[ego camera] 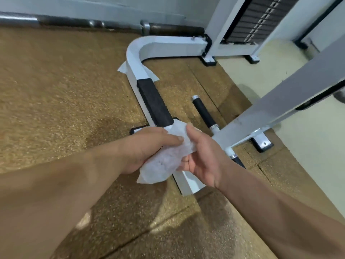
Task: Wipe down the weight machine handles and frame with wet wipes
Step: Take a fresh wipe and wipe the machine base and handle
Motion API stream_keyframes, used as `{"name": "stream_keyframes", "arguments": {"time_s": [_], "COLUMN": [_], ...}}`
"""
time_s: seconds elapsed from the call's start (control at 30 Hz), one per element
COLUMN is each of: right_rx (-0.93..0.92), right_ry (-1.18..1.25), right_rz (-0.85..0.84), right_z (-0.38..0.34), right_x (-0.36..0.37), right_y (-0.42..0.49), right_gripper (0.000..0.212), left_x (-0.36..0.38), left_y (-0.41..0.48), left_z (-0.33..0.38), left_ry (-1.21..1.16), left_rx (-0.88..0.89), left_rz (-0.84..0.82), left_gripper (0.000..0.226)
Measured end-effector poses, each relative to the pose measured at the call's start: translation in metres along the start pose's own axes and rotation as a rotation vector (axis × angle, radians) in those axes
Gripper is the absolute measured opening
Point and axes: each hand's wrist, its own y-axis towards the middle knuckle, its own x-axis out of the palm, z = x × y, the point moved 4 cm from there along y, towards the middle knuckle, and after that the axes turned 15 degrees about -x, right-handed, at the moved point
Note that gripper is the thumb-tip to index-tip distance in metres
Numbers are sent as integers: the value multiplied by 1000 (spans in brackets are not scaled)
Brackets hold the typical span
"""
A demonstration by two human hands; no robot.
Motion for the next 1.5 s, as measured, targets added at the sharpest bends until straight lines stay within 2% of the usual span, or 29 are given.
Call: {"name": "stream_keyframes", "arguments": {"time_s": [0.03, 0.1, 0.23, 0.37, 0.47, 0.57, 0.63, 0.7, 0.77, 0.87, 0.97, 1.03, 1.1, 1.2, 1.27, 1.33, 1.43, 1.5], "right_rx": [0, -9, -27, -18, -55, 12, 44, 38, 3, -140, -364, -470, -517, -454, -319, -275, -424, -436], "right_ry": [-8, -30, -35, 55, 84, 109, 135, 122, 173, 138, -61, -373, -788, -1228, -1417, -1518, -1528, -1483], "right_rz": [14, 92, 357, 496, 584, 620, 648, 678, 734, 788, 887, 853, 647, 315, 212, 206, 187, 179], "right_z": [-3, -10, -23, -39, -52, -59, -63, -72, -81, -90, -114, -130, -128, -79, -33, -2, 10, -4], "right_x": [1, -1, -13, -16, -16, -15, -15, -14, -17, -32, -45, -42, -32, -20, -18, -13, -8, -17], "right_y": [5, 14, 33, 44, 50, 58, 62, 65, 64, 78, 88, 93, 105, 143, 160, 158, 147, 145], "right_gripper": [61, 63, 51, 46, 45, 54, 55, 46, 38, 51, 54, 48, 43, 39, 54, 75, 97, 107], "left_x": [-5, -16, -38, -45, -54, -62, -62, -60, -53, -43, -46, -48, -45, -43, -44, -46, -47, -47], "left_y": [-1, 1, 20, 35, 47, 66, 81, 89, 94, 102, 110, 111, 110, 111, 112, 114, 114, 114], "left_z": [4, 11, 31, 64, 78, 84, 78, 70, 70, 69, 61, 60, 63, 66, 66, 66, 66, 67], "left_ry": [11, 82, 245, 422, 568, 1105, 1337, 1348, 1320, 1219, 1195, 1204, 1188, 1181, 1173, 1159, 1153, 1156], "left_rx": [12, 28, 69, 227, 287, 300, 209, 132, 135, 117, 104, 110, 93, 83, 91, 95, 92, 95], "left_rz": [30, 126, 286, 504, 616, 821, 805, 771, 795, 800, 773, 766, 757, 783, 788, 779, 755, 753], "left_gripper": [21, 14, 18, 35, 37, 54, 75, 84, 85, 85, 84, 85, 85, 86, 86, 86, 87, 87]}}
